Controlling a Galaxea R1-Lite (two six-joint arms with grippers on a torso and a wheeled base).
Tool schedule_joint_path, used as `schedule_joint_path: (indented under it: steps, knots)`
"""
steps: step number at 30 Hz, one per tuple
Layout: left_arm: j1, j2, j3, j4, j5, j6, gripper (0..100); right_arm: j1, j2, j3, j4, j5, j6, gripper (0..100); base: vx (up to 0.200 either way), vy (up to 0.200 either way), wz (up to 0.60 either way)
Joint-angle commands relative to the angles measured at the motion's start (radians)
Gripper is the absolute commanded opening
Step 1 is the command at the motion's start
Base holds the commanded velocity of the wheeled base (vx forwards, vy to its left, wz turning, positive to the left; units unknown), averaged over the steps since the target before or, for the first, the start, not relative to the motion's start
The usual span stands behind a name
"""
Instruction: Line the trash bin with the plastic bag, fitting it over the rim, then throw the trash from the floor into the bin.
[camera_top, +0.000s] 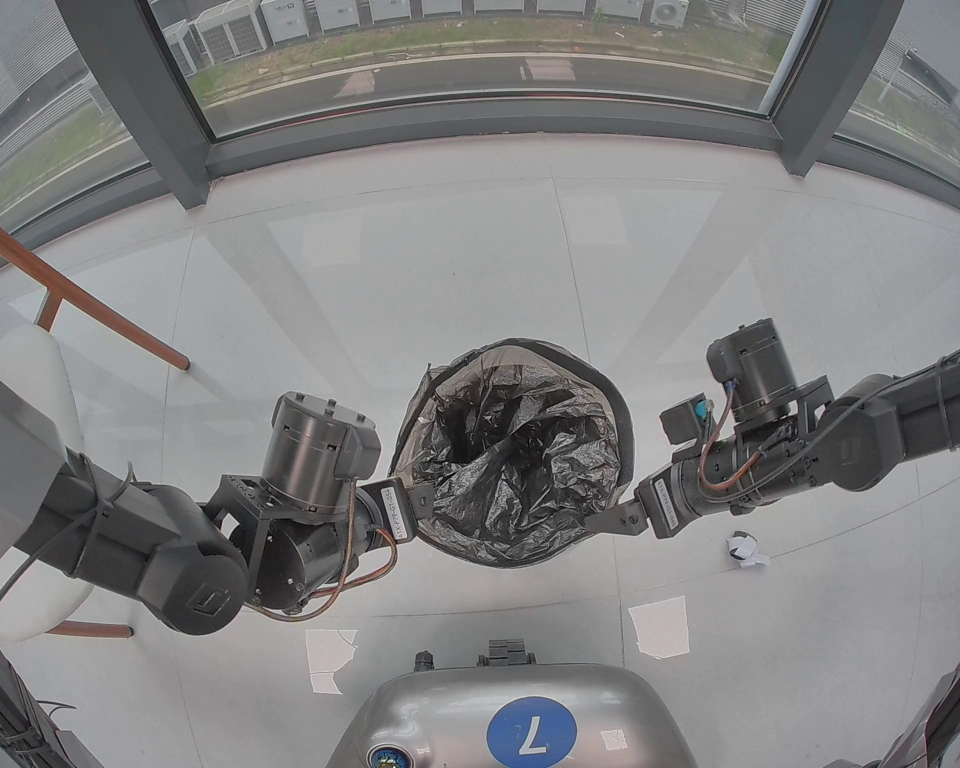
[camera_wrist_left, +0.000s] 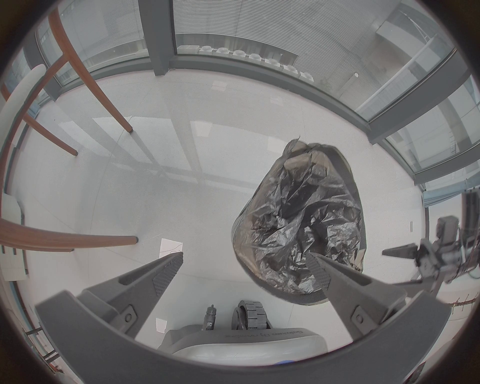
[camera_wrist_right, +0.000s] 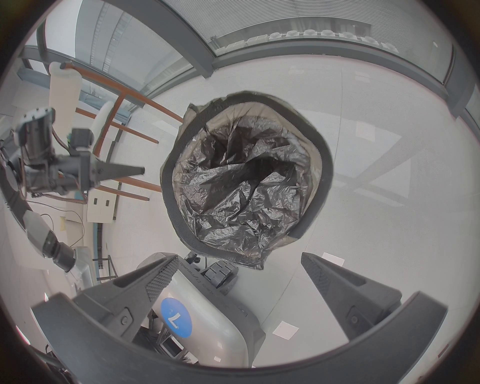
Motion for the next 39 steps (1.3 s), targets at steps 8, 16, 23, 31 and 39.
schedule_joint_path:
  steps: [8,16,23,31,39]
  knots:
    - [0.008,-0.046,-0.012,0.001,0.006,-0.005,100,0.09,0.171,-0.153,-0.03,-0.176,0.007,100,0.0,0.0,0.0]
    - [0.008,-0.077,-0.001,0.001,0.006,-0.005,100,0.16,0.157,-0.193,0.053,-0.219,0.009,100,0.0,0.0,0.0]
    - [0.008,-0.08,0.001,0.001,0.004,-0.002,100,0.206,0.157,-0.204,0.067,-0.213,0.024,100,0.0,0.0,0.0]
    - [0.009,-0.08,-0.002,0.001,0.001,-0.005,100,0.188,0.063,-0.091,0.059,-0.119,-0.144,100,0.0,0.0,0.0]
    - [0.032,-0.079,-0.001,0.001,-0.004,-0.007,100,0.185,-0.036,0.127,-0.089,0.022,-0.399,100,0.0,0.0,0.0]
